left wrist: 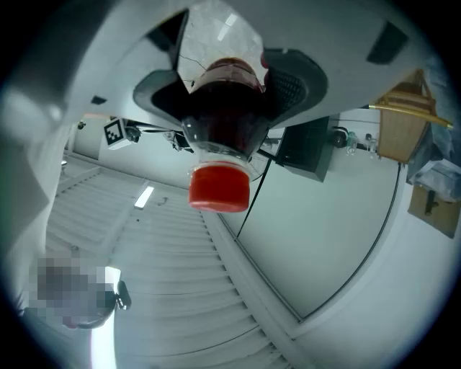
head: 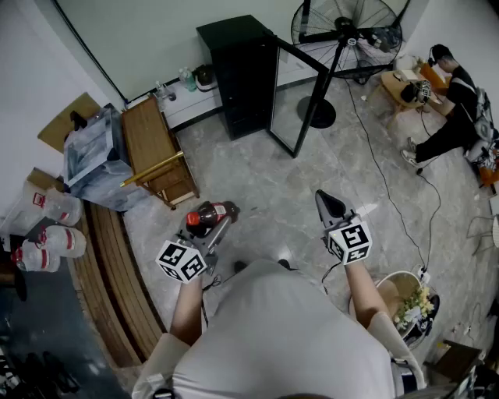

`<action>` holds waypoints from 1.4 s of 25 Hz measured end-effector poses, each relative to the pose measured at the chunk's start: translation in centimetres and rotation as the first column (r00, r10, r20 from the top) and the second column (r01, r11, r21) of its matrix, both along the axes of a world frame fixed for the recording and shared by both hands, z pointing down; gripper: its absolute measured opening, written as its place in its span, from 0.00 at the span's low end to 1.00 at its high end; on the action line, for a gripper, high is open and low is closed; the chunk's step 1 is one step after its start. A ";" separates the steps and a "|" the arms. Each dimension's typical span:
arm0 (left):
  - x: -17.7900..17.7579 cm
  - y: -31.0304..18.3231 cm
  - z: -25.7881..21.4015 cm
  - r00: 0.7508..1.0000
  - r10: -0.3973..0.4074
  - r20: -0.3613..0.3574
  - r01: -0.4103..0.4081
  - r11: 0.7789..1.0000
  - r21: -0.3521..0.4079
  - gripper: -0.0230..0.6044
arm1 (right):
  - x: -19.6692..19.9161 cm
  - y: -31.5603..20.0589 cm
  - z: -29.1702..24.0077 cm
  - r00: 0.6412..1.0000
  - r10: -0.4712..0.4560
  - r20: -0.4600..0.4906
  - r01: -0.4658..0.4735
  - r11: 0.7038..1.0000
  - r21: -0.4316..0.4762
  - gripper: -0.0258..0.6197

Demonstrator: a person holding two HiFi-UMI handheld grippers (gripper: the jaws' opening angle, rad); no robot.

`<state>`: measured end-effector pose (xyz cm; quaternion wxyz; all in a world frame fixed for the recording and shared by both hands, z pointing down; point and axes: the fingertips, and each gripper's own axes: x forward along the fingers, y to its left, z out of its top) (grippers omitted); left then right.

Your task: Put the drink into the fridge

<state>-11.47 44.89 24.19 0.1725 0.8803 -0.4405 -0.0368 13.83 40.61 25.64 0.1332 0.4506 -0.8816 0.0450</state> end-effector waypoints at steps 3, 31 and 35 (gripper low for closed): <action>0.1 0.1 0.0 1.000 -0.001 -0.005 0.001 1.000 0.001 0.51 | 0.0 0.1 0.2 1.000 -0.001 0.002 0.001 1.000 -0.004 0.04; -7.5 0.6 0.7 0.998 0.060 -0.013 -0.060 0.998 0.007 0.51 | -8.5 0.9 1.6 0.998 0.065 -0.008 -0.065 0.997 -0.036 0.04; -8.6 0.4 1.0 0.997 0.074 -0.017 -0.074 0.997 0.006 0.51 | -9.6 1.1 1.9 0.996 0.086 0.001 -0.086 0.996 -0.039 0.04</action>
